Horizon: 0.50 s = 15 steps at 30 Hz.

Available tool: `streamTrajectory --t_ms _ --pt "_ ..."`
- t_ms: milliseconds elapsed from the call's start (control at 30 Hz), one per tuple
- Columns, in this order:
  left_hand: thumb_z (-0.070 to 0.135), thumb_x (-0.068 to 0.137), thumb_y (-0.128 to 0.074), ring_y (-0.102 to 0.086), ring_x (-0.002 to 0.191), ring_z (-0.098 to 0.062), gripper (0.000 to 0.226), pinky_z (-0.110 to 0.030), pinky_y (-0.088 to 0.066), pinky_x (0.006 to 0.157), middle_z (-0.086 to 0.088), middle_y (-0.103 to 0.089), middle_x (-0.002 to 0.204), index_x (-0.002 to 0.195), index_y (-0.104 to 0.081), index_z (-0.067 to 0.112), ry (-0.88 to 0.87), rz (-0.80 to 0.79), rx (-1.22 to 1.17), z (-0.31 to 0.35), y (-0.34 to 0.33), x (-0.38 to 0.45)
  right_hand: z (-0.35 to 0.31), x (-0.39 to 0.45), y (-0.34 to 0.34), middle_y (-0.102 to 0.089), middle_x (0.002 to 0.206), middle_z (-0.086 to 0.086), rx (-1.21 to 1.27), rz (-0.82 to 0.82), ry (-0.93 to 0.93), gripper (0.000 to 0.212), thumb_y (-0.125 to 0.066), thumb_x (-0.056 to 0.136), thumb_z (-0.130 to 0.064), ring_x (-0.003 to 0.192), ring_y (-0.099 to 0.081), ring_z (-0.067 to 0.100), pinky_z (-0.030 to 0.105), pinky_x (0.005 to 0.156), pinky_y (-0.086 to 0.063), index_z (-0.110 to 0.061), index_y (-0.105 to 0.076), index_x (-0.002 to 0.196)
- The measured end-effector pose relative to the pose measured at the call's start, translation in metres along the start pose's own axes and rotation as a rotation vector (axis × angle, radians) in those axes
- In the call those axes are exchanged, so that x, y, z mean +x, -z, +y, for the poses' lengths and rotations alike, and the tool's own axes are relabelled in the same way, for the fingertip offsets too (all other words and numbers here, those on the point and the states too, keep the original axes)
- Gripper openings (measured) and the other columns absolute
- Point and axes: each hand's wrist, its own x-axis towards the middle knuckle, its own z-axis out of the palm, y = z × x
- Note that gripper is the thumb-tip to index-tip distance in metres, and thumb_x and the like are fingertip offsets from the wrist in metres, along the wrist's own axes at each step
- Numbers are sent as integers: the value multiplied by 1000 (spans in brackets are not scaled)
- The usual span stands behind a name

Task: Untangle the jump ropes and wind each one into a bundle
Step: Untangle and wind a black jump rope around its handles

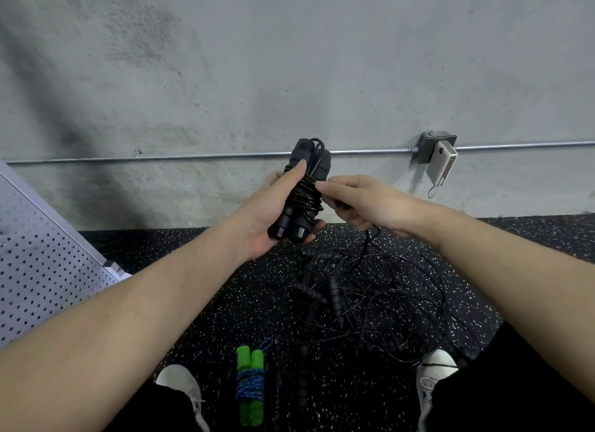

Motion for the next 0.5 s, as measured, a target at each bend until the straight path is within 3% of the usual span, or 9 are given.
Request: streamTrajectory --t_ms 100,167,267,367,500 --pt "57 91 -60 -74 86 -36 59 -42 -61 62 -11 -69 108 137 -46 21 12 -63 -8 2 2 -5 4 -1 3 -30 52 -3 3 -23 7 45 -47 102 -46 45 -23 14 20 40 -24 -20 -43 66" --pt "55 96 -54 -75 86 -31 53 -41 -62 63 -9 -71 98 130 -56 15 33 -75 -2 5 5 -7 10 -3 7 -30 52 -4 0 -52 -6 43 -46 103 -43 45 -23 12 19 40 -23 -19 -46 68" --pt "51 102 -48 -75 81 -28 44 -36 -60 61 -8 -71 89 115 -66 13 35 -20 -78 9 13 -8 18 -6 15 -32 59 -5 -16 -105 -30 33 -41 107 -35 51 -26 11 20 46 -24 -17 -60 87" --pt "51 102 -47 -76 89 -33 45 -36 -60 61 -8 -72 91 114 -67 13 13 9 -114 12 19 -9 24 -9 20 -34 63 -5 39 -113 -37 29 -37 109 -24 55 -28 10 21 50 -25 -19 -65 101" --pt "52 103 -42 -74 99 -36 49 -40 -61 68 -9 -73 92 113 -68 12 42 -19 -114 7 15 -10 26 -13 21 -36 57 -5 -112 -151 -74 29 -37 108 -31 51 -34 13 24 56 -40 -15 -61 101"
